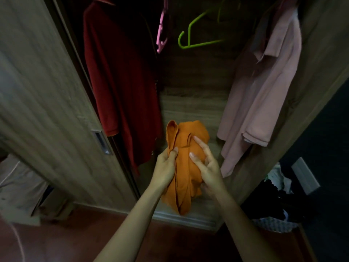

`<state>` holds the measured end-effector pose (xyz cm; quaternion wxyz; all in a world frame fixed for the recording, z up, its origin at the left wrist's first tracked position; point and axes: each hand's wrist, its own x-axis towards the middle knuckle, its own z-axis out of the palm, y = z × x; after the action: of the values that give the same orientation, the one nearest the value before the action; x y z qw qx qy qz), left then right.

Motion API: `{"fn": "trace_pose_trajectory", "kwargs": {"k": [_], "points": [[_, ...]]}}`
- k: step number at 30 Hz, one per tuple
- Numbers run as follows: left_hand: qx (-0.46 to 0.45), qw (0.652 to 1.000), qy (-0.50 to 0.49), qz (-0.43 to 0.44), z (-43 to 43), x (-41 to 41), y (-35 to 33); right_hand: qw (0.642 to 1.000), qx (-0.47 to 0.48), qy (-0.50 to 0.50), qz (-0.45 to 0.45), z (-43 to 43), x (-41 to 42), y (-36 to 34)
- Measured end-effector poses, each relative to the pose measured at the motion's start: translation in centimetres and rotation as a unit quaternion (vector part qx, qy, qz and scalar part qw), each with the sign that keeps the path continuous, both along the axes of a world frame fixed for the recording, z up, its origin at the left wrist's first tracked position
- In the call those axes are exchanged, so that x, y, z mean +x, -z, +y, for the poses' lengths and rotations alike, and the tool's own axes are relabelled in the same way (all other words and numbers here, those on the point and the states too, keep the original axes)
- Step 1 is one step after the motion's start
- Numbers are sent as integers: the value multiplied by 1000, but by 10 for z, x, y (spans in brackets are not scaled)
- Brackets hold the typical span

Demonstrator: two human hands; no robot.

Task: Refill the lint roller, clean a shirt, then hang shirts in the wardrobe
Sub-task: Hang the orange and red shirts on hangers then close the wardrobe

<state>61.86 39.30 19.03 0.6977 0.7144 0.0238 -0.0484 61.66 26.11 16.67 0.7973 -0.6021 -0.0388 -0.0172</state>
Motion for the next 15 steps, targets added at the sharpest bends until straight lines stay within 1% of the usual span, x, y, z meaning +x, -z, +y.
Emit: {"fn": "trace_pose_trajectory", "kwargs": {"k": [2,4,6,8,10,12,15], "points": [[-2,1000,1,-15,4,2,0,992,-102,20,-68,2,0,-1],[5,999,30,-40,9,5,2,981,-153,53,-104,8,3,0],[28,994,72,-79,15,8,5,975,-163,93,-119,12,6,0],[68,988,91,-101,21,10,5,971,-160,131,-122,13,12,-2],[132,979,76,-134,25,9,2,969,-153,148,-121,12,16,-4],[189,963,54,-185,29,6,1,971,-142,149,-120,17,17,-4],[219,939,45,-260,32,1,2,975,-121,147,-118,25,17,-6]]}}
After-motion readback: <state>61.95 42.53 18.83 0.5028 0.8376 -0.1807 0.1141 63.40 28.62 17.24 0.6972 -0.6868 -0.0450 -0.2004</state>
